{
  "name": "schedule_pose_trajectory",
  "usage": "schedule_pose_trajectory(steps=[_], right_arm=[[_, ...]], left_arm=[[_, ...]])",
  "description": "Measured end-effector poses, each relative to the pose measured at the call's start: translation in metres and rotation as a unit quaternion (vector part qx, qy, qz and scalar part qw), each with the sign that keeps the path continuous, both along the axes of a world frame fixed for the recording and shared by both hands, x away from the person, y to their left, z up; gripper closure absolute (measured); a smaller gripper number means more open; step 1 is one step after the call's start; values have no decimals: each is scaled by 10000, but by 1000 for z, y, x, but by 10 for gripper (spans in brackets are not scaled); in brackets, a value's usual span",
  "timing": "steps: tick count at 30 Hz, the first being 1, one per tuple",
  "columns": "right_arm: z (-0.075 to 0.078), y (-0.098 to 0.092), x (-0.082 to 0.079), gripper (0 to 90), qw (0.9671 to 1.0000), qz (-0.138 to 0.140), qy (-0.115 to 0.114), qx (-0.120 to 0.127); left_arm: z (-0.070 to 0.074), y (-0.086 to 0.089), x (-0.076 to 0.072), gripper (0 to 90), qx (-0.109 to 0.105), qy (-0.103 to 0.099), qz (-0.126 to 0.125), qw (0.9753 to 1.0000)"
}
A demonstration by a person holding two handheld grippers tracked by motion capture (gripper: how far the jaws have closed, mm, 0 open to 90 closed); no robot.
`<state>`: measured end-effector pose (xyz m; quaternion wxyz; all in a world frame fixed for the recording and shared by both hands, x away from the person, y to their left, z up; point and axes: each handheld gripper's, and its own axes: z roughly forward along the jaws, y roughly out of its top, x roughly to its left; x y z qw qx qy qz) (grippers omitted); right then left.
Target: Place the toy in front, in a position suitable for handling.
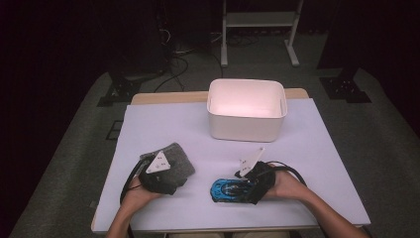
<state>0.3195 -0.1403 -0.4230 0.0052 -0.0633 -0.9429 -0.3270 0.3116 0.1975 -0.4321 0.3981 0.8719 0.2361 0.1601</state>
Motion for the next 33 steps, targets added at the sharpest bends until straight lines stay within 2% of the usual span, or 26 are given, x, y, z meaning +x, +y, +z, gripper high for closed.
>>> schedule_pose_trajectory(steps=[1,4,7,12,16,18,20,22,25,27,28,29,31,33], right_arm=[[1,-4,-1,159,10000,-28,-62,-16],[1,-17,-2,150,9998,-172,-57,15],[-2,-28,-3,149,9996,-270,35,101],[-9,-35,-7,146,9994,-338,66,73],[-15,-37,-8,146,9993,-362,35,50],[-17,-38,-10,147,9993,-370,-1,11],[-20,-38,-10,174,9993,-371,14,0],[-22,-40,-10,208,9991,-416,-92,21],[-22,-41,-10,212,9992,-381,-86,54],[-22,-41,-10,212,9993,-363,-94,49],[-22,-41,-9,213,9993,-364,-90,61],[-22,-41,-9,213,9993,-366,-87,68],[-23,-40,-10,212,9992,-383,-71,89],[-23,-38,-10,212,9992,-380,-109,109]], left_arm=[[0,-1,1,249,-6,36,-24,10000],[0,-3,4,250,108,65,-104,9999],[-3,-4,7,296,136,144,-183,9996],[-7,-3,12,353,127,287,-119,9994],[-10,-1,15,511,196,225,-89,9995],[-12,-4,15,624,366,179,-33,9992],[-13,-5,15,746,467,158,-60,9988],[-12,-6,16,817,479,161,-35,9987],[-10,-2,17,845,286,246,-19,9993],[-6,1,16,848,11,254,25,9997],[-2,3,15,849,-201,248,57,9995],[4,5,14,849,-432,224,63,9988],[17,6,11,849,-758,120,12,9971],[30,1,9,849,-1061,65,-106,9943]])
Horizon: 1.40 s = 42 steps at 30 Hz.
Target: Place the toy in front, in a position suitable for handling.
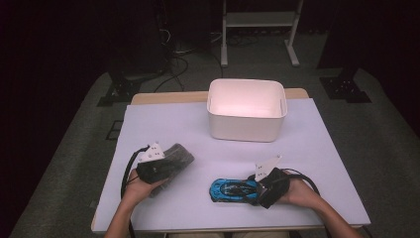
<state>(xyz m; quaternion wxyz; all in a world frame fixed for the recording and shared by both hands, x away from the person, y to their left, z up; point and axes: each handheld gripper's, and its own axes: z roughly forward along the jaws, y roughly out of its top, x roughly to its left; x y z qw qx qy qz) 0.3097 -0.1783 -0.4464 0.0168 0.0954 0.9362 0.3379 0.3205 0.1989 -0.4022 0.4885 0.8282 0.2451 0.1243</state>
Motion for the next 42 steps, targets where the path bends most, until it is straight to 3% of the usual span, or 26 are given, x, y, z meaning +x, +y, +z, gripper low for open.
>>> schedule_pose_trajectory(steps=[3,5,9,12,13,14,15,16,20,22,24,26,30,32,37,40,42], right_arm=[[-1,4,-1,212,10000,-11,-37,25],[-1,6,-1,211,10000,2,-69,13],[-1,7,-2,210,10000,-5,-83,0],[-2,7,-2,209,9999,-2,-102,-10],[-2,7,-2,208,9999,-2,-123,-16],[-2,8,-2,208,9999,5,-136,-22],[-2,8,-2,208,9999,6,-135,-24],[-2,8,-3,208,9999,7,-141,-24],[-2,7,-3,207,9998,35,-191,-58],[-3,7,-3,207,9998,39,-195,-55],[-3,7,-3,206,9997,56,-230,-77],[-4,8,-5,216,9994,58,-318,-155],[-4,8,-3,219,9996,55,-245,-123],[-5,8,-3,219,9997,51,-231,-112],[-5,7,-3,220,9996,47,-245,-125],[-5,7,-3,220,9996,48,-248,-113],[-5,7,-3,220,9996,53,-250,-109]], left_arm=[[12,-20,-4,848,-154,-26,-433,9989],[15,-39,-7,848,-70,-34,-788,9969],[10,-77,-13,847,127,29,-1441,9895],[-1,-97,-13,836,216,227,-1791,9833],[-6,-103,-13,811,314,378,-1990,9788],[-10,-108,-14,738,437,406,-2050,9769],[-12,-111,-14,603,549,410,-2051,9763],[-12,-112,-14,519,560,456,-2122,9745],[-12,-103,-9,440,677,494,-1992,9764],[-18,-103,-5,438,788,645,-1984,9748],[-23,-107,-5,493,903,678,-2081,9716],[-25,-114,-8,549,1024,530,-2131,9702],[-24,-119,-10,711,1050,351,-2054,9724],[-23,-116,-10,767,1108,333,-2070,9715],[-23,-99,-11,782,1488,264,-2013,9678],[-27,-81,-8,783,1583,339,-1780,9706],[-28,-74,-5,783,1489,435,-1677,9735]])
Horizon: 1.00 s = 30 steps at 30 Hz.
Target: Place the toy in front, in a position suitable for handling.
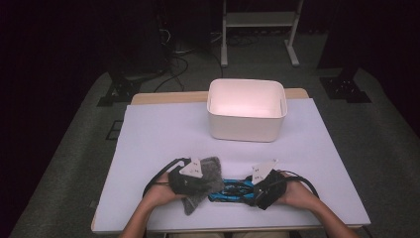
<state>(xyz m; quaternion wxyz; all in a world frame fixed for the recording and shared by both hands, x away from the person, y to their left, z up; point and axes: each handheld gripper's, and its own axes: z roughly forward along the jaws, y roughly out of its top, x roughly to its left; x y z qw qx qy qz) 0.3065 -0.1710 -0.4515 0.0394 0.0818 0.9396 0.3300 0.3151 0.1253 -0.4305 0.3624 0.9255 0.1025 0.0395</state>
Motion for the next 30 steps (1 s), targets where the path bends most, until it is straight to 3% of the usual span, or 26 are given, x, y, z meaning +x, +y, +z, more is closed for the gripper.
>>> schedule_pose_trajectory(steps=[5,9,13,15,18,20,22,25,26,30], right_arm=[[0,0,0,221,10000,7,11,4],[0,0,0,221,10000,0,34,17],[-1,0,1,222,10000,23,13,21],[-1,0,1,221,10000,34,2,17],[0,0,1,222,10000,39,-2,13],[0,1,1,222,10000,79,-17,-13],[1,2,1,224,9999,113,-54,-50],[2,4,2,225,9998,172,-94,-90],[2,5,2,225,9997,207,-134,-82],[0,3,5,221,9999,160,60,27]], left_arm=[[2,-18,1,784,-359,134,-222,9990],[5,-41,0,781,-447,79,-546,9975],[5,-37,0,783,-318,84,-587,9977],[5,-28,1,783,-195,10,-472,9987],[4,-18,5,786,-219,140,-328,9991],[5,-22,6,789,-304,193,-308,9989],[7,-32,9,789,-189,192,-396,9989],[12,-48,13,788,-250,239,-431,9985],[14,-54,16,788,-171,189,-489,9985],[14,-59,23,789,-44,329,-463,9984]])
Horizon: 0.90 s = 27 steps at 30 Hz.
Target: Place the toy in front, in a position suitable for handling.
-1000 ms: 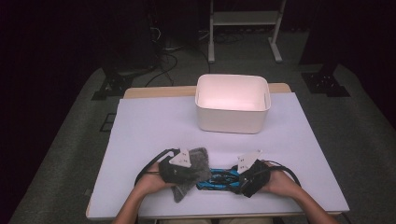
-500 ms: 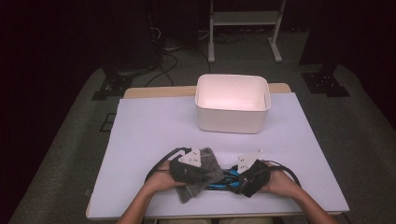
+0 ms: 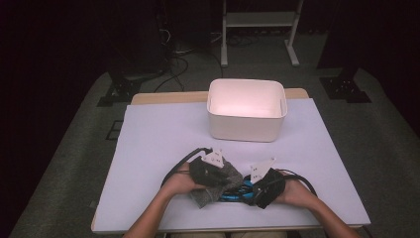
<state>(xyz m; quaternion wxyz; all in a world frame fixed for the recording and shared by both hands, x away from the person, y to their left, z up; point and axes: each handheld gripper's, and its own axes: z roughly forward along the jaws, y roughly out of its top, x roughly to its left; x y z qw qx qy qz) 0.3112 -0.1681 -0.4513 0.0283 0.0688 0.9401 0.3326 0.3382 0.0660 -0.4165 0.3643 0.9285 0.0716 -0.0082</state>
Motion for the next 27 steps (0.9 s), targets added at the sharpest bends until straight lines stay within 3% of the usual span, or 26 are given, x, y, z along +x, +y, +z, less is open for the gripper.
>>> schedule_pose_trajectory(steps=[5,8,12,15,18,22,27], right_arm=[[1,-5,-3,209,9997,30,-241,-10],[1,-9,-4,220,9997,-14,-225,46],[0,-8,-4,226,9997,-13,-207,101],[-1,-6,-4,226,9997,-30,-161,158],[-2,-6,-4,227,9997,-48,-156,204],[-2,-6,-4,228,9996,-39,-181,205],[-2,-7,-3,229,9997,6,-185,187]], left_arm=[[0,9,-2,792,42,-15,83,10000],[1,11,-4,797,6,60,73,10000],[5,-2,-10,799,-57,75,-195,9998],[8,-19,-16,799,-137,39,-536,9985],[5,-31,-23,799,74,-86,-744,9972],[6,-21,-24,803,97,-136,-703,9974],[4,13,-29,802,409,-280,-443,9978]])
